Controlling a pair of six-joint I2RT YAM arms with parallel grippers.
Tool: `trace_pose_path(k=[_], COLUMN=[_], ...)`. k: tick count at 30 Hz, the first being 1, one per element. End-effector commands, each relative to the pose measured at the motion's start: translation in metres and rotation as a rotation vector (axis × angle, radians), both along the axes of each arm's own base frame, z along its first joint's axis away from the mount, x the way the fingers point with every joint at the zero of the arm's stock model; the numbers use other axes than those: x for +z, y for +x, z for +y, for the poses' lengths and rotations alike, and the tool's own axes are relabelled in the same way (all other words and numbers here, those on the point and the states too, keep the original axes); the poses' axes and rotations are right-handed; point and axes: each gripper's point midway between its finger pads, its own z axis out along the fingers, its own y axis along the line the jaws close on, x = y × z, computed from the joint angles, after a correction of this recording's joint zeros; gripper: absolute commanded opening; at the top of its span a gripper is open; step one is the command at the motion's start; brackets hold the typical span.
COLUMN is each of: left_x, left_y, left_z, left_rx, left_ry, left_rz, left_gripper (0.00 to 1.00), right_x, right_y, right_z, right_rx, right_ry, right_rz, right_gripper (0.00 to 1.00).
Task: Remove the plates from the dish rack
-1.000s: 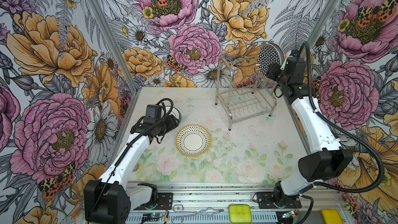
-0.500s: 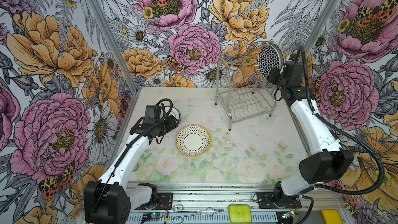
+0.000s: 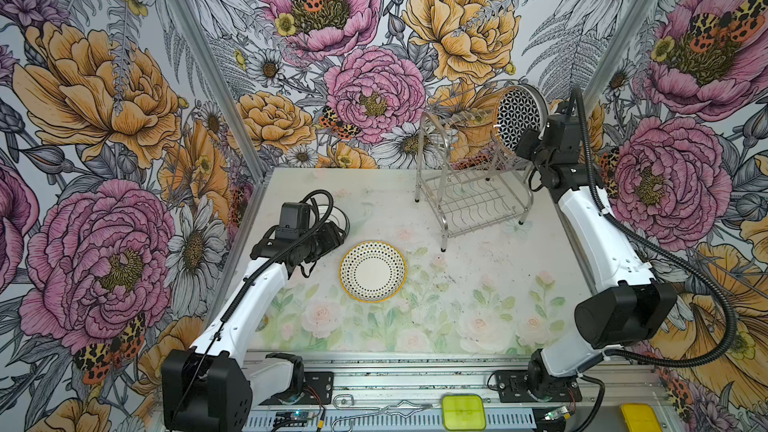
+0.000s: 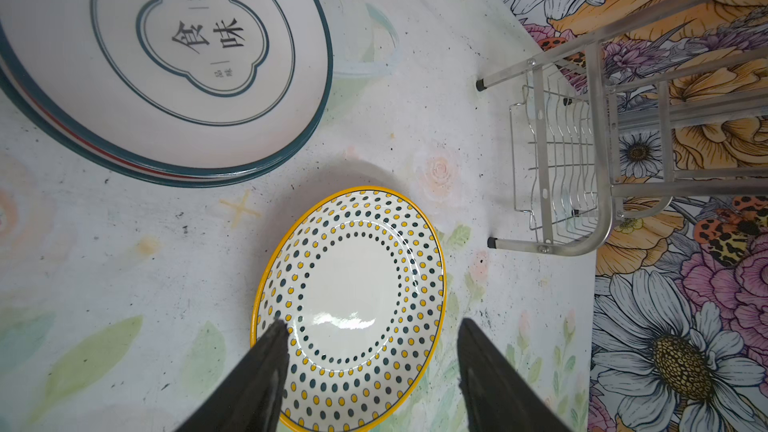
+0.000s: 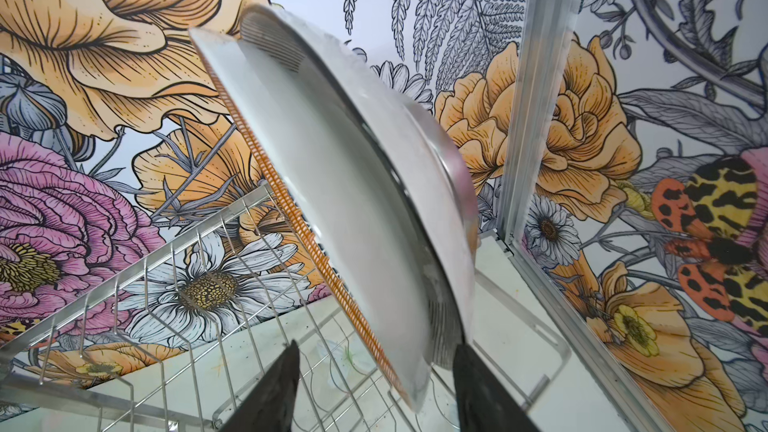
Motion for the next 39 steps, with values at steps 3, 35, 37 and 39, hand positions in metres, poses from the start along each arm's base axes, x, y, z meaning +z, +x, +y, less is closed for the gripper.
trace_pose_path(k=[3, 35, 37, 39], left_x=[0.006, 0.004, 0.004, 0.005], left_y=[0.001, 0.001, 0.001, 0.001], left_z=[0.001, -0.002, -0.002, -0.002], left_rx=[-0.01, -0.021, -0.023, -0.023], left_ry=[-0.007, -0.018, -0.02, -0.019], left_rz=[-0.04, -0.03, -0.032, -0.032], left_gripper=[0.65, 0.64, 0.64, 0.64], right_x=[0.011, -0.003, 0.0, 0.003], right_y=[0.011, 0.028, 0.028, 0.028], right_z=[-0.003, -0.022, -0.022, -0.022], right_rx=[-0.016, -0.117, -0.116, -0.117], right_ry=[-0.023, -0.139, -0.14, -0.142], right_rz=[-0.03, -0.003, -0.01, -0.018], right_gripper=[0.58, 0.07, 0.05, 0.03])
